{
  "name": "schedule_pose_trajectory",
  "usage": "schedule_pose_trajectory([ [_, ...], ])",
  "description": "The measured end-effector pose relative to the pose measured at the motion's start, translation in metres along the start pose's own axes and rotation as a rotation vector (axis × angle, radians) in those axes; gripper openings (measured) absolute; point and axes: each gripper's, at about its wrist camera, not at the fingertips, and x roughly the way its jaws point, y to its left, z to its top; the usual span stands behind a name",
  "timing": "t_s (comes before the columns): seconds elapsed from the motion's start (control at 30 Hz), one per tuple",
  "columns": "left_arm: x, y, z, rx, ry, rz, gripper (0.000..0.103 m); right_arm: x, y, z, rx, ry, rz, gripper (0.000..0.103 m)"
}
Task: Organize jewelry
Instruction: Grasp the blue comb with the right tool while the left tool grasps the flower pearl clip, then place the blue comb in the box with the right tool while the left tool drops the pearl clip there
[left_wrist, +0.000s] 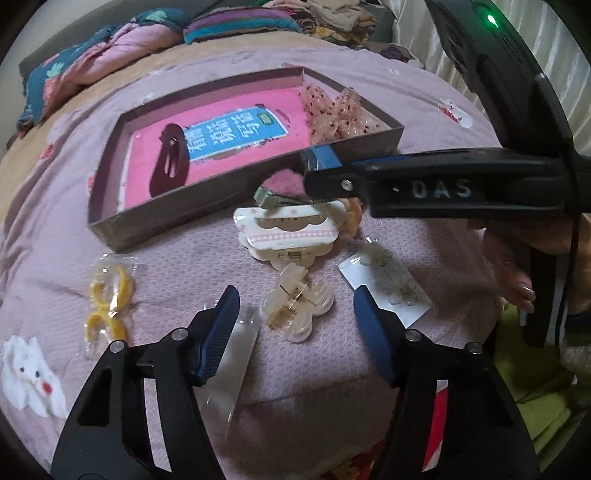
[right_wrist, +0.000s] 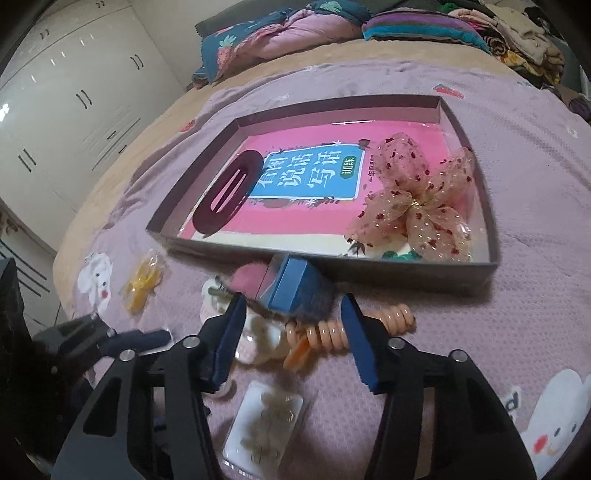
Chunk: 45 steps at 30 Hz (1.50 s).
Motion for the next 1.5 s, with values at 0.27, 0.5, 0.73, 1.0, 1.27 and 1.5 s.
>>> schedule_pose_trajectory([
  [0.27,0.015,-0.002,0.004,-0.001,0.023,-0.029,0.047,0.008,-0.004,0.001,0.007,-0.003,0.015,0.038],
  [0.5,0.018,0.001,0.011,-0.010,0.033,-0.036,0.039,-0.011,-0.020,-0.003,0.051,-0.045,0.024,0.034],
  [0.73,-0.004,0.006,0.022,-0.033,-0.016,-0.041,0.039,-0.044,-0.033,-0.006,0.063,-0.101,0.014,0.032],
  [1.0,-0.034,0.019,0.033,-0.068,-0.076,-0.018,0.039,-0.080,-0.043,-0.010,0.070,-0.154,-0.012,0.032],
  [1.27,-0.056,0.038,0.050,-0.108,-0.128,0.022,0.039,-0.110,-0.046,-0.008,0.067,-0.203,-0.036,0.032],
  [1.5,-0.071,0.059,0.064,-0.156,-0.165,0.048,0.039,-0.134,-0.038,0.000,0.029,-0.258,-0.052,0.031],
])
